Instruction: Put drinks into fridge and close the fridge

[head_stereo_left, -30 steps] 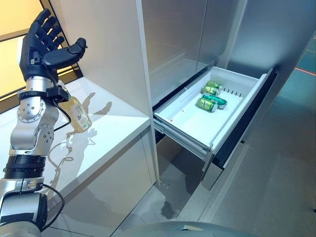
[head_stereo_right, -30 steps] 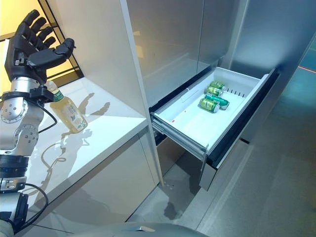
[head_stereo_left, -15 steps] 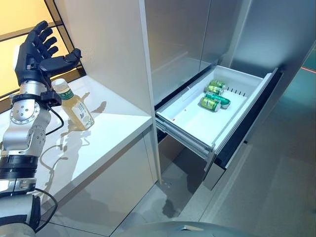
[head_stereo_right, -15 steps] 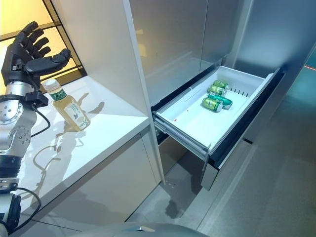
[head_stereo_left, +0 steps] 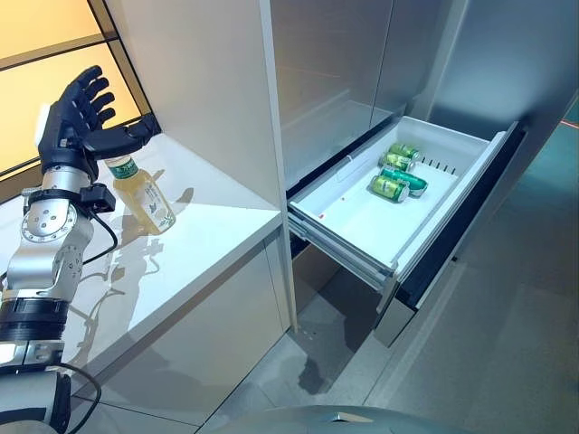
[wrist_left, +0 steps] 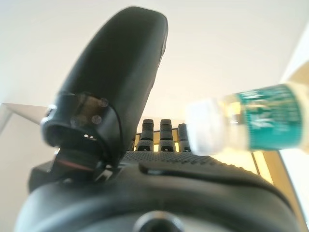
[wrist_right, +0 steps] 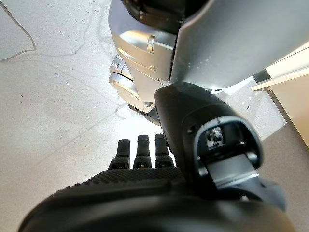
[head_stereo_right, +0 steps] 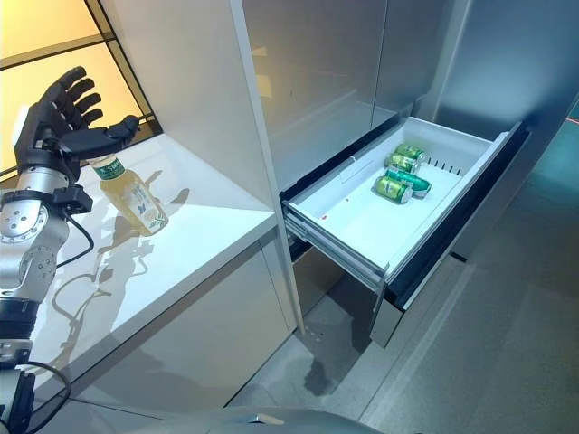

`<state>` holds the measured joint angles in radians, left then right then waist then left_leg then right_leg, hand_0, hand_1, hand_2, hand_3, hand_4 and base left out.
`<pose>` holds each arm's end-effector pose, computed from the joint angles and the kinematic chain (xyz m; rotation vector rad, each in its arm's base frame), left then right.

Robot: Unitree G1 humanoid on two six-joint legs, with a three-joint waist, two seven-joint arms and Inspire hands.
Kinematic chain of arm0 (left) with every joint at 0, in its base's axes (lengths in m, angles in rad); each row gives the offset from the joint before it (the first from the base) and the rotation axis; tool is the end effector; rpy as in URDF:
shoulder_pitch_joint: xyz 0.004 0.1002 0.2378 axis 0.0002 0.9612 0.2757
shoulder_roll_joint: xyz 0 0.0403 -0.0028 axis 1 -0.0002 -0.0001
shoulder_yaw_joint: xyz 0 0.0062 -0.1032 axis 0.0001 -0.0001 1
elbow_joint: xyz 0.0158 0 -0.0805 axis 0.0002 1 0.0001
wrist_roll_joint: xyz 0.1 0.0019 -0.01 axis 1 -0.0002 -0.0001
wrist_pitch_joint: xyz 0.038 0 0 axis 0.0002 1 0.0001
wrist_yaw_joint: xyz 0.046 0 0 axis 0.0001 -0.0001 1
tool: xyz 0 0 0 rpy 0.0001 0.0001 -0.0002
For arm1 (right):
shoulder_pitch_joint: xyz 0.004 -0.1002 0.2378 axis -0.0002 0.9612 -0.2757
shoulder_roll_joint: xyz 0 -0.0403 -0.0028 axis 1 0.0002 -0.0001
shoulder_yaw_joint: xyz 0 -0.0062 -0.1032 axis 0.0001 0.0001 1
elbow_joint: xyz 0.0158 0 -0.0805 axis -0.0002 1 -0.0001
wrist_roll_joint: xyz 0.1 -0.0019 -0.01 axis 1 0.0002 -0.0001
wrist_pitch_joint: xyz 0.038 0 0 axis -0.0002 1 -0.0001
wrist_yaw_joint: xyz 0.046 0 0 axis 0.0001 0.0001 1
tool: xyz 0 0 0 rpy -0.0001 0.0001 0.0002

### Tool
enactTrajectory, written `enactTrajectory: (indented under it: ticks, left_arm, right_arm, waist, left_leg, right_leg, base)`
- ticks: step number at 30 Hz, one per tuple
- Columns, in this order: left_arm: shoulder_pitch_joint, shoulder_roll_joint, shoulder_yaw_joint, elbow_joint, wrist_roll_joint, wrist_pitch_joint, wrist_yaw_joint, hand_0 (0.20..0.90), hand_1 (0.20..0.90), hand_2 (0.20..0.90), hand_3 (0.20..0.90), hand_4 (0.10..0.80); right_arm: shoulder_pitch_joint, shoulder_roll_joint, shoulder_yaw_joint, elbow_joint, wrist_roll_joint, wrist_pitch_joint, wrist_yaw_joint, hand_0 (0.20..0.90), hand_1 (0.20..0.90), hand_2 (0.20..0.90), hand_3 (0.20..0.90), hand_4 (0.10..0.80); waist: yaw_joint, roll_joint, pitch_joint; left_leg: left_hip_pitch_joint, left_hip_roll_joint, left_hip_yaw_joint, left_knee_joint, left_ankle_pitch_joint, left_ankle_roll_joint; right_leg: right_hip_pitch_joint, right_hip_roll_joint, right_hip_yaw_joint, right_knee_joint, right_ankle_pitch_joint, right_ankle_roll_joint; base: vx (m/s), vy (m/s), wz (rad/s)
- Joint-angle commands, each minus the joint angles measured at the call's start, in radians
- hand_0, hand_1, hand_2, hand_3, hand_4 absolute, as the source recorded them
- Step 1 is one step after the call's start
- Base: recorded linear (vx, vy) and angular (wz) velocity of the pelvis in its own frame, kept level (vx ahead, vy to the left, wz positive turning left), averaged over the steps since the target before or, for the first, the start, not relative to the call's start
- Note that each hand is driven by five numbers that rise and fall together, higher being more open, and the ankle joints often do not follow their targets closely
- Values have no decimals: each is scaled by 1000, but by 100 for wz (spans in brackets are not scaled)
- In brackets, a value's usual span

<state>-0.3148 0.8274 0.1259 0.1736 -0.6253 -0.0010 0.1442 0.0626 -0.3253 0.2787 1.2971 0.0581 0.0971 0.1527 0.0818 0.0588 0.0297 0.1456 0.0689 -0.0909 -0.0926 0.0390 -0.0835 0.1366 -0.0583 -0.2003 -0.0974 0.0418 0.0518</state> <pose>0.2466 0.3093 0.1731 0.1399 -0.2746 0.2926 0.0303 -0.2516 -0.1148 -0.2899 1.5046 0.0882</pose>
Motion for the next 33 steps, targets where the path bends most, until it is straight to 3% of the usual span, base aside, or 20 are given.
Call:
enactTrajectory:
  ticks: [1,33]
  left_arm:
    - [-96,53,81,-24,61,-61,12,900,900,900,900,800]
    - [5,-142,-29,14,145,-36,-26,900,900,900,900,800]
  right_arm:
    - [-45,58,2,14,14,-16,46,900,900,900,900,800]
    - [-51,65,-7,-7,3,10,42,900,900,900,900,800]
  waist:
    - [-9,-17,-3]
    - [-14,-28,8]
  left_leg:
    - [-13,-115,15,5,-51,82]
    - [-9,-117,20,5,-49,88]
  right_leg:
    - [22,20,13,30,-59,4]
    - [23,20,16,29,-49,5]
  base:
    - [0,0,0]
    - [0,0,0]
